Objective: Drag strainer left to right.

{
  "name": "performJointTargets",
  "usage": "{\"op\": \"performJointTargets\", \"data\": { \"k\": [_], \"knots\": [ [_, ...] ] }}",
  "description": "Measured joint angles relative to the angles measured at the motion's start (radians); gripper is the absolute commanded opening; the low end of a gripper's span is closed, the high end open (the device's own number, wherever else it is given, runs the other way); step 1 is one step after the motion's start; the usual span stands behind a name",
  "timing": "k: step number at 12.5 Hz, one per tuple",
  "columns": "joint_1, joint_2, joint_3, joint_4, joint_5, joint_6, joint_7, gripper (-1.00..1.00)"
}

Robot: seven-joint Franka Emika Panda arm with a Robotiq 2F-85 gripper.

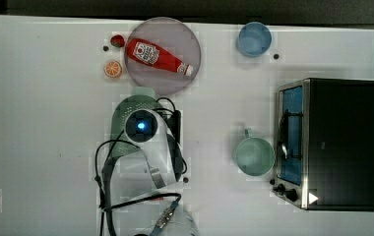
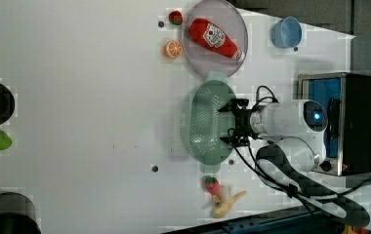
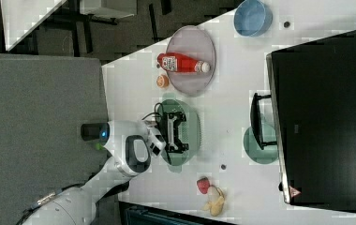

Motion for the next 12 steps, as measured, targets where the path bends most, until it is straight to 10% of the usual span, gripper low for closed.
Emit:
{"op": "performJointTargets", "data": {
  "k": [12],
  "knots": [
    [-0.010, 0.010, -0.232, -0.047, 0.022, 0.016, -0.221, 1.00]
  ]
}}
